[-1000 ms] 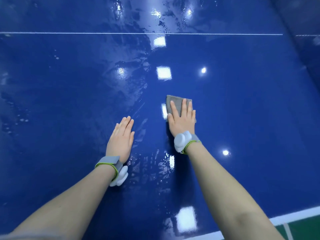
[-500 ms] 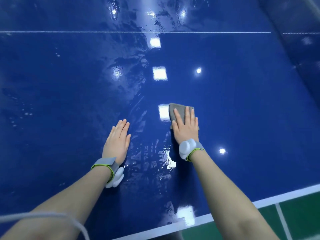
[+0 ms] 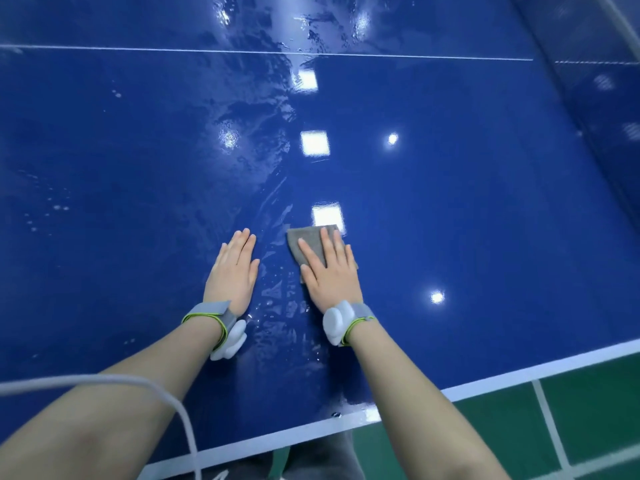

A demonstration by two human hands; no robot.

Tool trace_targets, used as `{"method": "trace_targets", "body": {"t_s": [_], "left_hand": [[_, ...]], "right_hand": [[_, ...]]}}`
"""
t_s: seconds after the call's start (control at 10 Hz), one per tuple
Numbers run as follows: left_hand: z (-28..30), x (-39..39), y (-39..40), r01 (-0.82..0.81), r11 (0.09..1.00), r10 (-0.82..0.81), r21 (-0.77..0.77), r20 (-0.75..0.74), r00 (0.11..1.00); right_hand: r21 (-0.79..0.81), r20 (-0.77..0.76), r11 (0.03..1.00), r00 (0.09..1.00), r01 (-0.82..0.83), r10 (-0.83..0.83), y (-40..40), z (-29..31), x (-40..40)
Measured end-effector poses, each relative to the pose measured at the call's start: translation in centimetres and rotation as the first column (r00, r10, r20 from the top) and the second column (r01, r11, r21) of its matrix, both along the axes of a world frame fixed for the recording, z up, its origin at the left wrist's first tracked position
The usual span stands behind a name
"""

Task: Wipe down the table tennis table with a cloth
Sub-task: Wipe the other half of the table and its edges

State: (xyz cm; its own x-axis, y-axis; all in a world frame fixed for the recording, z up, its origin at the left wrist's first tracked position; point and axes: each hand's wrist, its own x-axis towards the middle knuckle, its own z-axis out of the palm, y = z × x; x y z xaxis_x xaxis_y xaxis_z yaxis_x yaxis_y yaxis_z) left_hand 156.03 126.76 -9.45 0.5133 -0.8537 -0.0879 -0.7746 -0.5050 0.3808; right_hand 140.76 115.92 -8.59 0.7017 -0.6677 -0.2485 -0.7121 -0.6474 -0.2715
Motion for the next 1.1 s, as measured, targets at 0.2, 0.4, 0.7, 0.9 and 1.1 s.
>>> {"method": "trace_targets", "body": {"t_s": [0.2,0.4,0.7,0.9,1.1], "left_hand": [[0.1,0.0,1.4,0.029,1.0,-0.029,0.0,-0.015,0.999],[0.2,-0.3,2.1,0.029,1.0,-0.029,0.003,-0.004,1.0],[0.3,-0.3,3.5,0.071,0.997,-0.071,0.003,-0.006,0.997],[0.2,-0.4,3.9,0.068,0.997,-0.068,-0.021,-0.007,0.998],[0.3,-0.7,4.1,0.059,0.998,-0.059,-0.028,-0.001,0.998]], "right_hand": [[-0.058,-0.069,0.942,0.94,0.331,-0.334,-1.8,-0.2,-3.4],[-0.043,-0.077,0.954,0.951,0.296,-0.298,2.4,0.0,-1.2],[-0.075,0.039,0.981,0.983,0.179,-0.177,3.0,-0.5,-6.3],[-0.085,-0.028,0.911,0.913,0.403,-0.407,3.9,-0.4,-5.7],[-0.099,-0.042,0.964,0.967,0.247,-0.252,8.6,-0.3,-2.7]]}}
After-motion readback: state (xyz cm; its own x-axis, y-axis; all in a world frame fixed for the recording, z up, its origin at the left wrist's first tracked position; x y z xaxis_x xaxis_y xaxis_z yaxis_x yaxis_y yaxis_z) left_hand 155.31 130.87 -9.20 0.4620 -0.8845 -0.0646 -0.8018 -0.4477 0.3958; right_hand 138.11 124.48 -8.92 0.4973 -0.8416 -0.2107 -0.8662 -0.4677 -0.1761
